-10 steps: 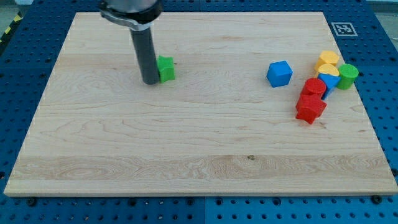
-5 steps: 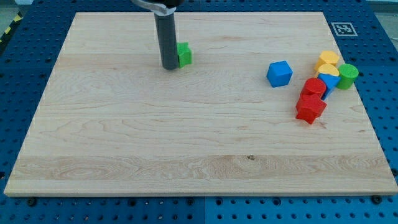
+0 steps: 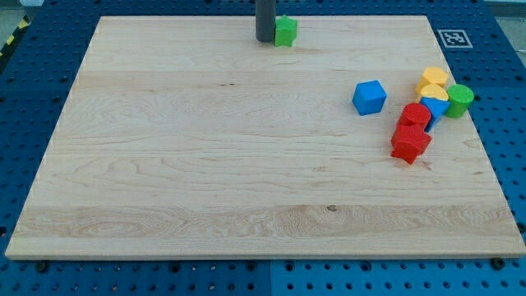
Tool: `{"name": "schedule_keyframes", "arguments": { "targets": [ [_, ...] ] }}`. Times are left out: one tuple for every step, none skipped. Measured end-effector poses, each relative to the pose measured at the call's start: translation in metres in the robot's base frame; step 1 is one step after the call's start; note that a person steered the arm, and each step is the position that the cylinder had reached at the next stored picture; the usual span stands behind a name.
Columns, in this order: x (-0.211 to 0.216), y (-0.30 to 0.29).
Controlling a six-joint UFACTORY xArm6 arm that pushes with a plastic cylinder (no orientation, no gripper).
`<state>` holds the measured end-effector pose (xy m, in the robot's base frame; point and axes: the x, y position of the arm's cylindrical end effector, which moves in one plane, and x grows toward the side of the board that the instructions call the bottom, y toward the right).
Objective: Move the green star towards the top right
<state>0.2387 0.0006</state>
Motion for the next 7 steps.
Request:
{"name": "schedule_keyframes", "arguments": {
  "targets": [
    [-0.011, 0.014],
    [-0.011, 0.036],
    [-0.011, 0.059],
    [0.004, 0.070],
    [0.021, 0.084],
    [0.015, 0.103],
    [0.008, 0.126]
  ]
}}
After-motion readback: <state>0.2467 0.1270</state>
